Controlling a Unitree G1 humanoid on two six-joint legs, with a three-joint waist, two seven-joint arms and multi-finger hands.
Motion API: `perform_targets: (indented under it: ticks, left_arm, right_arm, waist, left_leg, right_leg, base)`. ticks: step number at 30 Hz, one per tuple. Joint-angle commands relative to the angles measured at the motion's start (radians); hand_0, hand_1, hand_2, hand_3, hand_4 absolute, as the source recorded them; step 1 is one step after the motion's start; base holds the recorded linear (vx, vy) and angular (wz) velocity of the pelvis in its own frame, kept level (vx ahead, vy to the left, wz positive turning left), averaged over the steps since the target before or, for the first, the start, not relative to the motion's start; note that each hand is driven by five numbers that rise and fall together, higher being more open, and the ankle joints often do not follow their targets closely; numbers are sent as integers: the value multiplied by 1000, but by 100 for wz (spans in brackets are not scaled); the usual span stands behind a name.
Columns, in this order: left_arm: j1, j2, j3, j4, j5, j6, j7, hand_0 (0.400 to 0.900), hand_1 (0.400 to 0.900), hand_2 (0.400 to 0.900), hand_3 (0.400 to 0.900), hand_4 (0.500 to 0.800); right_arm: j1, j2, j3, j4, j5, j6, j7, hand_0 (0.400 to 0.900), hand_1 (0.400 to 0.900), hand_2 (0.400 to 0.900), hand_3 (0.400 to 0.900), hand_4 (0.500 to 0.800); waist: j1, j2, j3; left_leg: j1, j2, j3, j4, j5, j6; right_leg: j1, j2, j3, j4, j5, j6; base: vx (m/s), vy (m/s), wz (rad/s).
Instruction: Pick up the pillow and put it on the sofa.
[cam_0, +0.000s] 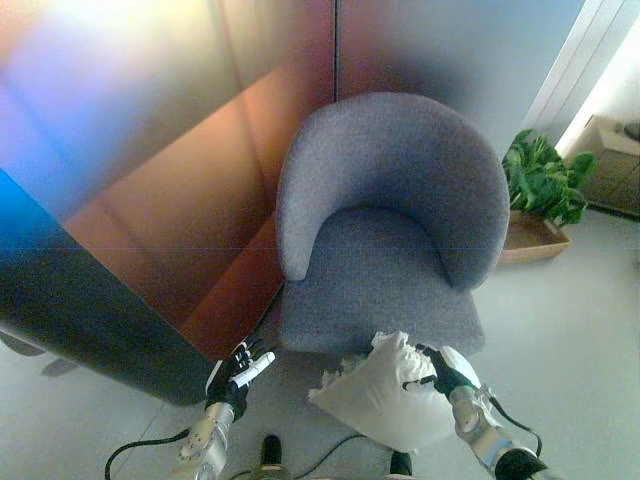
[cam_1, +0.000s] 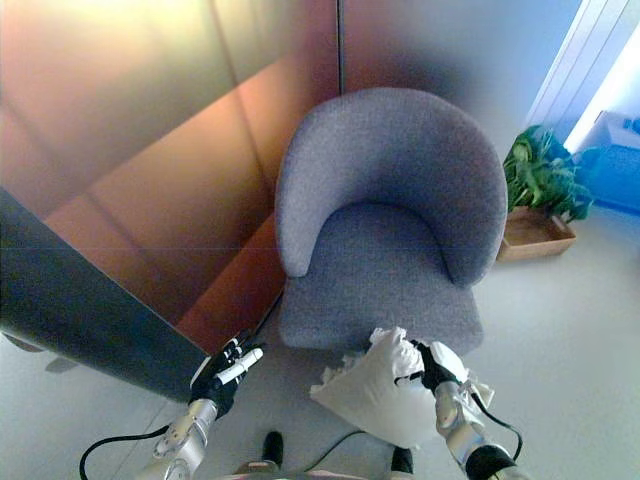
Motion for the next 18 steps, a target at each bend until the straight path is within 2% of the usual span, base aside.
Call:
perform_targets:
  ticks: [1,8,18]
  left_arm:
    - [-199,47,-39,-52,-55,-139,-3,900,900,900,900,800]
    - [-273,38,-67,-40,-86,-176,24,900,900,900,900,800]
    - [-321,36,-94,-58,-99,-220,41,900,900,900,900,800]
  right_arm:
    - [-206,-59,22,35,26,-51,-76,900,900,900,900,800]
    - [-340,-84,50,106,41,-50,-73,900,900,900,900,800]
    - [-425,-93,72,191,39,-46,-63,900,900,900,900,800]
  waist:
    - [37,-34,97]
    - [32,-13,169]
    - [33,0,236]
  left_leg:
    - [-6,-3,-31,14,-51,28]
    - [-56,-17,-46,28,-49,31]
    - [-110,-29,-60,66,-54,28]
  right_leg:
    - [-46,-94,6,33,8,42]
    - [-95,-95,20,38,15,37]
    - [-139,-100,32,51,20,34]
  base:
    - [-157,25,-2]
    - [-101,28,-3]
    - [-31,8,0]
